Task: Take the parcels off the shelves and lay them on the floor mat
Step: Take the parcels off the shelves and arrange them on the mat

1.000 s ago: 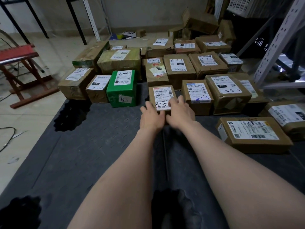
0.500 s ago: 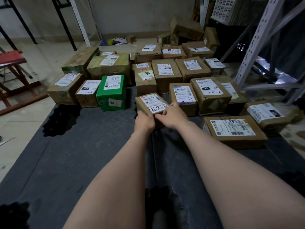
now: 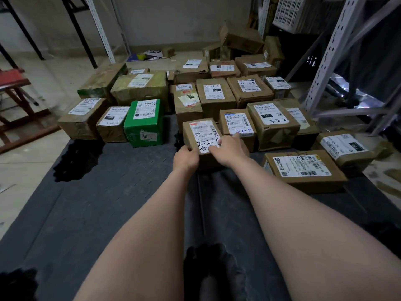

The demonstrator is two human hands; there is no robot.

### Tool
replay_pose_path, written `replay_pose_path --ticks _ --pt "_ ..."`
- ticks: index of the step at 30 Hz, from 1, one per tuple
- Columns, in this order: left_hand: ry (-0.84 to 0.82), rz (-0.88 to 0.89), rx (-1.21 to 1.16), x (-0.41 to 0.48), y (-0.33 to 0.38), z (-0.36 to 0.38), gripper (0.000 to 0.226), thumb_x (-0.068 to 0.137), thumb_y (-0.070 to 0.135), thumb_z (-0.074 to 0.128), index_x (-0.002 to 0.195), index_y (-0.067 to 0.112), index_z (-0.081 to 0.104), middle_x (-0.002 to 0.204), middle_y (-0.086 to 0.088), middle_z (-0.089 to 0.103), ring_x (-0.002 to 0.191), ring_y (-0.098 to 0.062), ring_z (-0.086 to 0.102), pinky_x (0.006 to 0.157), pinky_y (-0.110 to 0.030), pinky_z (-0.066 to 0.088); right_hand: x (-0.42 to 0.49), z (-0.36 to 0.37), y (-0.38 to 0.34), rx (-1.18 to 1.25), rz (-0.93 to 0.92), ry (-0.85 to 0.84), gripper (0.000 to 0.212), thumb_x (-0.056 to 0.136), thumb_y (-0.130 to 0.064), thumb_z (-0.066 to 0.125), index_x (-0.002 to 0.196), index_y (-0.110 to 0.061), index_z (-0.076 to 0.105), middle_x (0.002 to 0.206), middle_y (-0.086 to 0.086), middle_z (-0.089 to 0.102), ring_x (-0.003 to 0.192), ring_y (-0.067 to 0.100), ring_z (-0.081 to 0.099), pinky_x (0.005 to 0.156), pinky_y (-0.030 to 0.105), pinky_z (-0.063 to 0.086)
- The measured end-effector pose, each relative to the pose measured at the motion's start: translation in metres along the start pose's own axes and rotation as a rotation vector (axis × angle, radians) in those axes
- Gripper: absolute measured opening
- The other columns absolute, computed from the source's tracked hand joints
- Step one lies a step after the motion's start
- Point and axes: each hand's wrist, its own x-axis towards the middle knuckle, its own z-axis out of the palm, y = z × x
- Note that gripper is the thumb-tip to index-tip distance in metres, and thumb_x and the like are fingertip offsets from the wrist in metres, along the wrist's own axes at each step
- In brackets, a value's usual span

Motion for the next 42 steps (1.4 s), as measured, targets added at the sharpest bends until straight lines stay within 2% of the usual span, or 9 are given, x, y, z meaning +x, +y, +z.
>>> replay_pose_path --ticks 3,8,12,20,25,28,32,37,42 --pt "-0.024 -0.031 -0.016 -0.002 -0.002 -0.001 0.046 0.097 0.033 0.048 0.133 0.004 0.053 0.131 -0.02 0.059 0.119 -0.036 0.056 0.097 -0.04 0.048 0.001 0.002 -0.004 0.065 0.022 -0.04 0.049 0.091 -0.046 0.06 0.128 -0.014 0.062 0.141 0.017 0.044 0.124 0.035 0.049 0.099 0.035 0.042" --pt "-0.042 -0.061 -0.042 -0.006 -0.001 0.0 0.049 0.098 0.034 0.052 0.136 0.005 0.043 0.135 -0.019 0.054 0.12 -0.036 0.054 0.098 -0.048 0.049 0.003 0.002 -0.003 0.196 0.049 -0.065 0.048 0.093 -0.045 0.059 0.122 -0.008 0.067 0.139 0.018 0.048 0.119 0.031 0.052 0.089 0.029 0.039" --pt "-0.002 -0.054 -0.059 -0.005 -0.003 -0.002 0.043 0.098 0.031 0.052 0.131 0.004 0.043 0.133 -0.02 0.054 0.118 -0.038 0.054 0.097 -0.049 0.05 0.004 0.005 -0.003 0.272 0.056 -0.069 0.048 0.092 -0.045 0.058 0.119 -0.006 0.069 0.132 0.018 0.056 0.121 0.03 0.051 0.092 0.03 0.041" --pt "0.045 -0.008 -0.068 0.003 -0.013 -0.013 0.036 0.097 0.028 0.051 0.125 0.007 0.045 0.127 -0.02 0.058 0.115 -0.039 0.057 0.096 -0.048 0.05 0.001 0.017 -0.016 0.37 0.046 -0.071 0.035 0.089 -0.039 0.061 0.091 -0.008 0.076 0.119 0.015 0.059 0.12 0.024 0.046 0.083 0.023 0.03" --pt "0.114 0.019 -0.121 0.004 -0.017 -0.011 0.036 0.097 0.031 0.055 0.123 0.007 0.047 0.125 -0.017 0.059 0.111 -0.034 0.057 0.089 -0.038 0.046 0.003 0.021 -0.012 0.436 0.027 0.005 0.023 0.087 -0.03 0.068 0.088 -0.01 0.078 0.108 0.01 0.07 0.122 0.025 0.052 0.099 0.031 0.043" --pt "0.165 0.001 -0.195 0.007 -0.021 -0.013 0.032 0.096 0.029 0.056 0.121 0.009 0.049 0.123 -0.015 0.061 0.105 -0.029 0.058 0.082 -0.033 0.042 0.0 0.026 -0.015 0.449 -0.003 0.018 0.023 0.087 -0.028 0.07 0.1 -0.011 0.077 0.115 0.009 0.069 0.122 0.024 0.055 0.104 0.039 0.046" --pt "0.211 -0.03 -0.204 0.01 -0.024 -0.019 0.032 0.097 0.031 0.055 0.119 0.009 0.05 0.123 -0.015 0.061 0.109 -0.031 0.057 0.082 -0.031 0.039 0.001 0.029 -0.02 0.458 -0.036 0.037 0.025 0.086 -0.028 0.071 0.105 -0.013 0.077 0.121 0.01 0.065 0.115 0.021 0.059 0.099 0.03 0.046" --pt "0.295 -0.12 -0.095 0.005 -0.026 -0.026 0.059 0.094 0.051 0.054 0.128 0.003 0.043 0.131 -0.021 0.056 0.117 -0.037 0.056 0.093 -0.04 0.045 0.003 0.028 -0.024 0.452 -0.08 0.11 0.018 0.086 -0.026 0.07 0.101 -0.017 0.077 0.116 0.003 0.06 0.104 0.018 0.06 0.083 0.024 0.041" --pt "0.268 -0.153 -0.094 0.004 -0.025 -0.023 0.064 0.094 0.044 0.058 0.132 -0.002 0.035 0.135 -0.024 0.053 0.12 -0.04 0.054 0.096 -0.044 0.048 0.004 0.033 -0.035 0.466 -0.087 0.062 0.037 0.089 -0.017 0.067 0.125 -0.013 0.066 0.132 0.007 0.056 0.121 0.023 0.054 0.096 0.025 0.039"
